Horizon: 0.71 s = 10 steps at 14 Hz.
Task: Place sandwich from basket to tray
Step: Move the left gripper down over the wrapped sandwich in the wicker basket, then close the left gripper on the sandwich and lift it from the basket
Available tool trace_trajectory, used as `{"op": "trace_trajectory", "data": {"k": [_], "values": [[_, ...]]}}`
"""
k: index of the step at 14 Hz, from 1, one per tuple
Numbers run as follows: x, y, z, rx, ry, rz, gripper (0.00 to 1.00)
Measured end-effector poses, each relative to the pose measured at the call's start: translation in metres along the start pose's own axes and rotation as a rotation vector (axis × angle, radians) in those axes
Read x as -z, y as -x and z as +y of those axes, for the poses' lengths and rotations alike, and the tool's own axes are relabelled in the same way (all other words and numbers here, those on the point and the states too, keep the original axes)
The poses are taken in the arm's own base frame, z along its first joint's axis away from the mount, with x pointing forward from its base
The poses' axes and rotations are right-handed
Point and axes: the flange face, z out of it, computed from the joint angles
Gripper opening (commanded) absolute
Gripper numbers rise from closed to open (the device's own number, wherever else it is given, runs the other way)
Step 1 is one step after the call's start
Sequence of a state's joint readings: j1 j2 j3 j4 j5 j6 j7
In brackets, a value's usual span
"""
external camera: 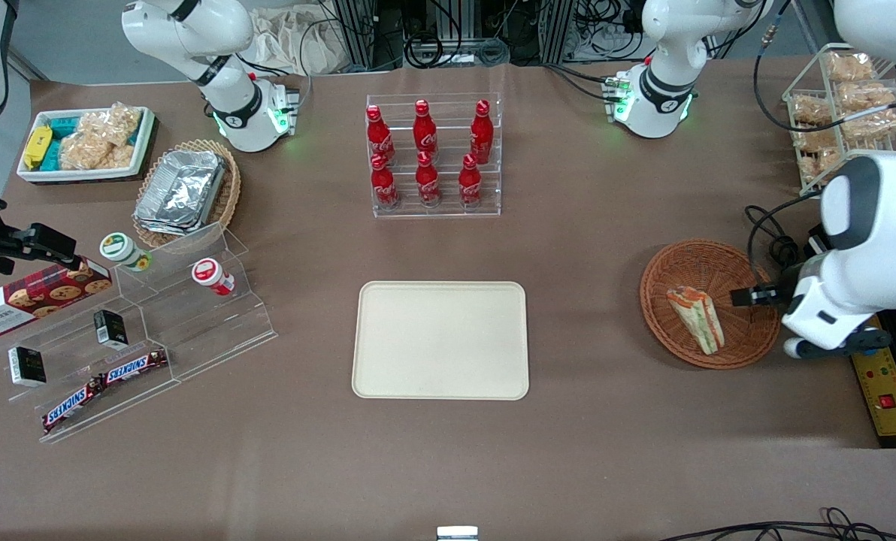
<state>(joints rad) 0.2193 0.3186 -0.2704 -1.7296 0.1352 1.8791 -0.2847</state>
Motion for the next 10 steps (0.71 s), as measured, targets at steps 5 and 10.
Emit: {"op": "trace_trajectory", "data": {"k": [5, 10], "values": [[-0.081, 0.006, 0.012, 0.148, 0.037, 0.038, 0.99], [-0.129, 0.005, 0.015, 0.178, 0.062, 0.039, 0.84]]}}
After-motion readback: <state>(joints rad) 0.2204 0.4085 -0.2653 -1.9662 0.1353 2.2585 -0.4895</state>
